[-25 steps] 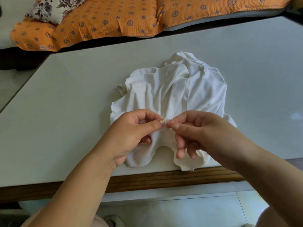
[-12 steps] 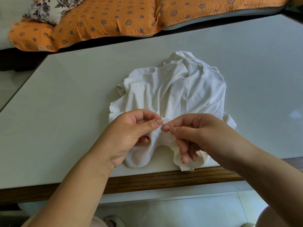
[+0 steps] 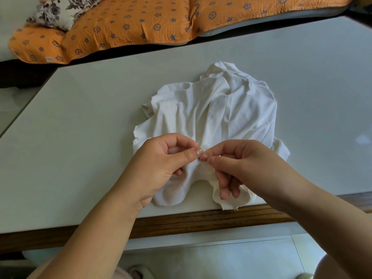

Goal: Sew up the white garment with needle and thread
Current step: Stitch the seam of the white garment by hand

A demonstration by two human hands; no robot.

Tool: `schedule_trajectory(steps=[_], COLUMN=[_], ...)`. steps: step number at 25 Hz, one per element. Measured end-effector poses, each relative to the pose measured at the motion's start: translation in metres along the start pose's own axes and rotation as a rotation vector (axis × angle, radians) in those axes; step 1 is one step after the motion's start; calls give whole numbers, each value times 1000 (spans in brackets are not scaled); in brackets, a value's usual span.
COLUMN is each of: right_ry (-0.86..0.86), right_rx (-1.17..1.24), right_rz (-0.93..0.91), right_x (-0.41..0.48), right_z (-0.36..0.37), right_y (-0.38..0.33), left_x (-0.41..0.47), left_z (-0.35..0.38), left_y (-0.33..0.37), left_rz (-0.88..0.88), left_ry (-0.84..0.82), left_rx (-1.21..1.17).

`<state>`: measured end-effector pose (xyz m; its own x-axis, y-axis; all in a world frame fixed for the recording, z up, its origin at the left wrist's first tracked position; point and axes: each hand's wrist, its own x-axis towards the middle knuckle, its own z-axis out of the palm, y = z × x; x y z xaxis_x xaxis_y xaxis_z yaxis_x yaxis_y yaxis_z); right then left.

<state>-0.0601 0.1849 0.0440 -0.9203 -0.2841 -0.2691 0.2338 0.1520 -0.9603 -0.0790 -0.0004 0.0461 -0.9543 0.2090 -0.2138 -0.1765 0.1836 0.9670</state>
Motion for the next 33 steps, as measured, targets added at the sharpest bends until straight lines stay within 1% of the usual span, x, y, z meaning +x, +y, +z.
schedule_trajectory(steps=[5, 10, 16, 22, 26, 29, 30, 31, 33], right_ry=[67, 74, 129, 168, 206, 351, 393, 393, 292], right_rx=[-5, 61, 141, 40, -70, -221, -207, -99, 279], right_rz=[-31, -31, -33, -44, -59, -113, -112, -101, -71], right_x=[1, 1, -1, -1, 0, 4, 6, 7, 9], right_z=[5, 6, 10, 14, 16, 7, 2, -4, -12], right_y=[4, 1, 1, 2, 2, 2, 0, -2, -9], left_x=[-2, -1, -2, -2, 0, 0, -1, -2, -4], left_z=[5, 5, 10, 13, 14, 14, 15, 15, 14], left_y=[-2, -2, -9, -11, -12, -11, -10, -10, -8], left_rz=[40, 28, 139, 252, 271, 255, 240, 221, 181], left_ry=[37, 63, 122, 107, 114, 112, 103, 93, 70], left_rx=[57, 81, 325, 454, 469, 476, 472, 460, 430])
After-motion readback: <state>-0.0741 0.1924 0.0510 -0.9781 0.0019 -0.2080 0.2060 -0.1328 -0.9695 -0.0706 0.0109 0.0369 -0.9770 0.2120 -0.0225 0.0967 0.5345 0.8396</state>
